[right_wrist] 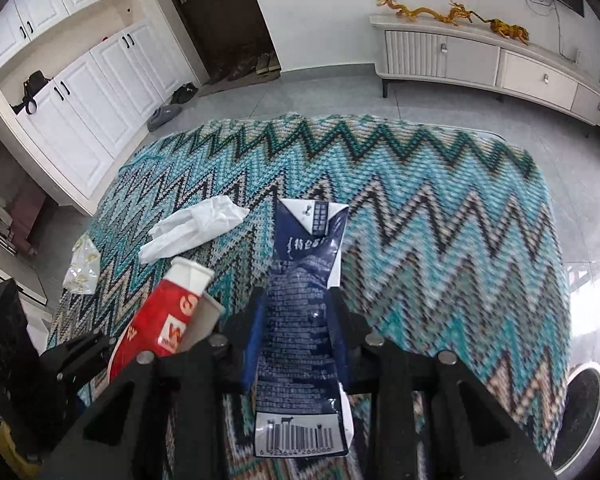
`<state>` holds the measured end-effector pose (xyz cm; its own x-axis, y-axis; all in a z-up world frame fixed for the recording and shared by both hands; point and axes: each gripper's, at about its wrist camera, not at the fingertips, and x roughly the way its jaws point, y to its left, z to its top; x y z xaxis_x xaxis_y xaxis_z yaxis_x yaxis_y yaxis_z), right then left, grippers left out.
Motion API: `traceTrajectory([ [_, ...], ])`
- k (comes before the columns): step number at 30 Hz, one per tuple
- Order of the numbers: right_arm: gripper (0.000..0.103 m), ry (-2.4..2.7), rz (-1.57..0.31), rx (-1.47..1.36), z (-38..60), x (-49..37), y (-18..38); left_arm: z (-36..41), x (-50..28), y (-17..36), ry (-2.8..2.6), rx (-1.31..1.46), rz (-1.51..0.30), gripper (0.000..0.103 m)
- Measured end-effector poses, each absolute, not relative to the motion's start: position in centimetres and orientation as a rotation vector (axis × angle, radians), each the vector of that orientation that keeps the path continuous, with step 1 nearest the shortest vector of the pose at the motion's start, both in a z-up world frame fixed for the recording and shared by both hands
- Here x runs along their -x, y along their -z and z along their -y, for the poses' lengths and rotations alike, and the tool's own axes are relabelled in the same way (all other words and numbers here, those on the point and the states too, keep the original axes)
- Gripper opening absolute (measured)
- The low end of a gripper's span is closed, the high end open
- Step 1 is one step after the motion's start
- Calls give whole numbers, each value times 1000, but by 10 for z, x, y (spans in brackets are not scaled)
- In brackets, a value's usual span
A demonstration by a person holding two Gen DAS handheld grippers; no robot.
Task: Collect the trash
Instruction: 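Carry the cup and carton over the bin and open both tools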
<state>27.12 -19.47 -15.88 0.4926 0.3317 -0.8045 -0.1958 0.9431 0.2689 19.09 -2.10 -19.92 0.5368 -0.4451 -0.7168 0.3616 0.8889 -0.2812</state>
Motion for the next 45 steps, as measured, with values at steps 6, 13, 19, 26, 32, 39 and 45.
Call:
traceTrajectory([
  [6, 28, -326, -930, -195, 221, -227, 125, 22, -162, 180, 490, 143, -866, 45],
  [13, 28, -332, -821, -247, 257, -172, 86, 26, -121, 140, 497, 133, -799, 45],
  [19, 28, -304, -729, -305, 304, -125, 64, 40, -92, 105, 525, 128, -749, 45],
  [26, 28, -201, -650, -387, 390, -73, 63, 102, -78, 79, 598, 20, -748, 45],
  [32, 28, -36, -638, -460, 482, -38, 95, 190, -83, 78, 728, -52, -808, 45],
  [39, 28, 138, -687, -594, 588, -22, 165, 321, -99, 107, 882, -134, -915, 45],
  [45, 28, 239, -741, -686, 647, -28, 226, 421, -110, 144, 973, -192, -1002, 46],
])
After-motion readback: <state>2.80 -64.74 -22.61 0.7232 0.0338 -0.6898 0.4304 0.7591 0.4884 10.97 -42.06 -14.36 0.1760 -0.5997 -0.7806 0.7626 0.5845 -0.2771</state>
